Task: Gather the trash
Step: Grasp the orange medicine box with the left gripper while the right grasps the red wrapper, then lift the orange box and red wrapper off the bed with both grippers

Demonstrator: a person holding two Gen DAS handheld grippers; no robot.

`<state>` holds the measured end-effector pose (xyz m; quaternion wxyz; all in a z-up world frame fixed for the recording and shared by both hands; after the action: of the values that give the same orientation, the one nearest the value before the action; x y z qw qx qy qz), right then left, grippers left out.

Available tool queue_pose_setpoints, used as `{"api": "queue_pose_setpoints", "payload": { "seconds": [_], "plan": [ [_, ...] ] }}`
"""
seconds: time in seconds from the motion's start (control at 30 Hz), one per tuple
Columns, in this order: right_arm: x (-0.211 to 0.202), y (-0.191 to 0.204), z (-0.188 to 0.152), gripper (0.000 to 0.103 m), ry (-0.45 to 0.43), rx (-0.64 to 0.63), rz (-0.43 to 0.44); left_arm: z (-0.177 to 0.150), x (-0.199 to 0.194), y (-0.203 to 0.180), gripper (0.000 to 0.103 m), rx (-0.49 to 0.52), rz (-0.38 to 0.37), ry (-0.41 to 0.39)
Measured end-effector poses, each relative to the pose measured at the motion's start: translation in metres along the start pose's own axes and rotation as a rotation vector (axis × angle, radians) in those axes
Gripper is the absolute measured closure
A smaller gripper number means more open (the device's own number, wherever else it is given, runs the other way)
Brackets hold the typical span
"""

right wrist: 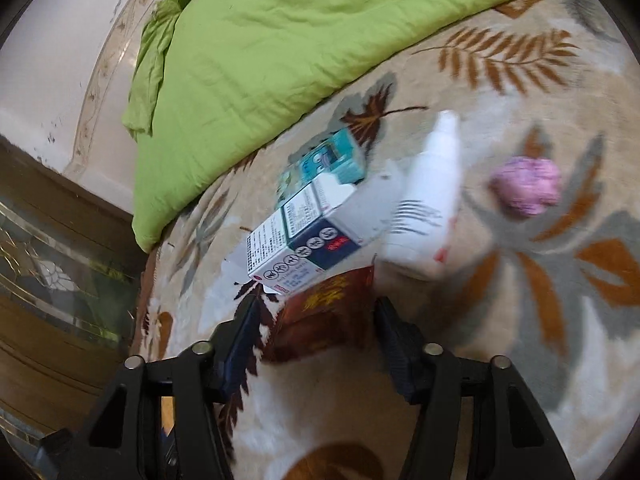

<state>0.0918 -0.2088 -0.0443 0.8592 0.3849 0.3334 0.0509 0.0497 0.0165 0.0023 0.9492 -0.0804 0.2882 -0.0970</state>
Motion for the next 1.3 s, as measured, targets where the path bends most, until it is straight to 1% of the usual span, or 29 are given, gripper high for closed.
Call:
{"api": "queue_pose_setpoints", "payload": {
  "seconds": [0.03,0.13,0.27,0.4,0.53,0.6,0.63,0.73,0.8,0.93,1.17,1.3],
  "plan": [
    [0.005,0.003,-0.003,0.063,0.012,-0.014,0.0,-0.001,0.0,-0.001,0.055,0.003,-0.002,0.001],
    [-0.007,0.012,-0.004,0.073,-0.03,-0.082,0.006,-0.002,-0.001,-0.002,0.055,0.012,-0.003,0.0],
    [-0.047,0.02,-0.011,0.075,-0.084,-0.189,0.012,-0.004,-0.007,-0.009,0.055,0.038,-0.008,-0.011],
    [-0.095,0.016,-0.026,0.075,-0.122,-0.233,0.025,-0.011,-0.017,-0.023,0.055,0.073,-0.032,-0.005],
    [-0.143,0.009,-0.051,0.075,-0.147,-0.284,0.03,-0.023,-0.042,-0.045,0.055,0.117,-0.089,-0.009],
    [-0.162,0.005,-0.063,0.075,-0.167,-0.313,0.024,-0.035,-0.059,-0.054,0.055,0.157,-0.106,-0.011],
    [-0.17,0.004,-0.068,0.075,-0.173,-0.323,0.022,-0.04,-0.065,-0.057,0.055,0.161,-0.114,-0.011],
    [-0.179,0.0,-0.078,0.075,-0.173,-0.331,0.018,-0.049,-0.077,-0.063,0.055,0.182,-0.12,-0.02],
    [-0.183,0.002,-0.078,0.075,-0.194,-0.362,0.009,-0.052,-0.083,-0.065,0.055,0.198,-0.113,-0.025],
    [-0.182,0.001,-0.078,0.075,-0.192,-0.382,-0.003,-0.056,-0.09,-0.062,0.055,0.201,-0.089,-0.028],
    [-0.184,-0.006,-0.074,0.075,-0.199,-0.369,-0.016,-0.063,-0.091,-0.059,0.055,0.217,-0.064,-0.015],
    [-0.189,-0.009,-0.074,0.075,-0.203,-0.367,-0.019,-0.064,-0.089,-0.058,0.055,0.215,-0.063,-0.009]
  ]
}}
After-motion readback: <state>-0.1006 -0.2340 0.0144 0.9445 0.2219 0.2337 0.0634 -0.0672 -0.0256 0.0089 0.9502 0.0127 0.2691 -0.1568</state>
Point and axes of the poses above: each gripper's, at about its wrist camera, not at the fingertips, and x roughly the way its jaws point, y to its left, z to its top, the point moved 6 cm from there along x, roughly the way its jaws point, and after that the axes turned 10 degrees about -y, right-handed, at the moved point
